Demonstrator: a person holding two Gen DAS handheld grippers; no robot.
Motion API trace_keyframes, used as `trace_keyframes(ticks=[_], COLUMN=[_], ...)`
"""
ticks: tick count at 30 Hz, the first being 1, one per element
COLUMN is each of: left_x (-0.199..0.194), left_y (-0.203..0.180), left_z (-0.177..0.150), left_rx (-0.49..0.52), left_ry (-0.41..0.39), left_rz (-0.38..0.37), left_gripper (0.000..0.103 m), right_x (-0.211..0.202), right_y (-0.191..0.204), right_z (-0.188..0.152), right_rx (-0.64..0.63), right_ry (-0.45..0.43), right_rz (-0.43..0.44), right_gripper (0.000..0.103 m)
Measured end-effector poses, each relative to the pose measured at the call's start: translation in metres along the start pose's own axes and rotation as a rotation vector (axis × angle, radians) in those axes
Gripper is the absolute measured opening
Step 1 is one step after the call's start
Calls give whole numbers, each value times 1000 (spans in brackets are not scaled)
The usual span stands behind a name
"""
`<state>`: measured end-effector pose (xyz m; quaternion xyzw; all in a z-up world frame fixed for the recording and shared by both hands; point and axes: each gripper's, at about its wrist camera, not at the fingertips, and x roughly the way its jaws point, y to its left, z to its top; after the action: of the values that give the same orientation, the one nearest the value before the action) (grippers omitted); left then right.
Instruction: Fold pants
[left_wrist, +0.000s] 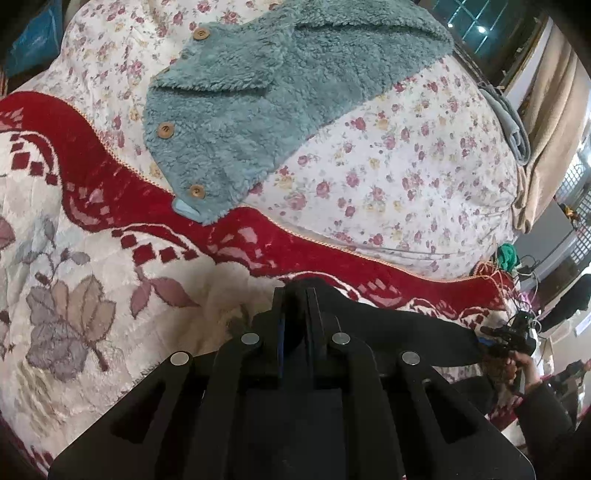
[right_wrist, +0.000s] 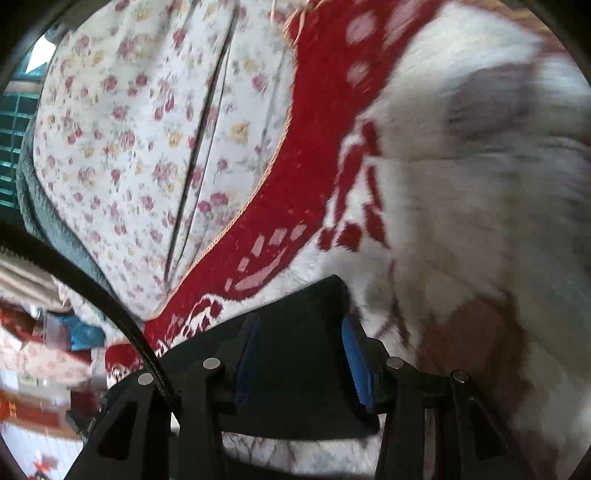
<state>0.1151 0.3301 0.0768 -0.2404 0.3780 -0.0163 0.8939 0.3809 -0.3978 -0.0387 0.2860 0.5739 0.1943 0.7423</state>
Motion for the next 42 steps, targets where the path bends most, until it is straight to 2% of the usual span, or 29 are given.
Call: trace_keyframes(ticks=[2,4,7,15,16,17,18,23,26,32,42], left_x=[3,5,10,20,20,20,19,4,-15,-51,-95], left_y=[2,2,0,3,5,8,9,9,9,28,62], left_z=[-1,-3,-4,-5,-5,-4,-3,-6,-16,-46,-120], left_rx=[-9,-15,-12,-41,-48,-60,-61,-45,-50,-103,-184], left_ry=[6,10,22,30,28,21,19,15,1,-19,-38], left_rz=[5,2,-4,-10,-12,-10,-9,-6,-18,-39,-77], left_gripper=[7,7,7,7,7,7,7,7,6,6,6], right_x=[8,12,13,27,28,26,23,-11,-41,-84,-128], right_y=[3,3,5,2,1,1,3,17,28,37,2], right_z=[3,3,5,17,18,18,17,5,-12,-61,-140], right_rx=[-33,-48,-84,-79,-74,-83,-104,-179,-220,-287,-318], right_ry=[17,37,22,34,30,17,0,-86,-130,-138,-132], right_rz=[-44,-40,-7,-21,-14,-10,-10,6,43,79,109], right_gripper=[42,36,28,24,22,10,4,2,2,2,2])
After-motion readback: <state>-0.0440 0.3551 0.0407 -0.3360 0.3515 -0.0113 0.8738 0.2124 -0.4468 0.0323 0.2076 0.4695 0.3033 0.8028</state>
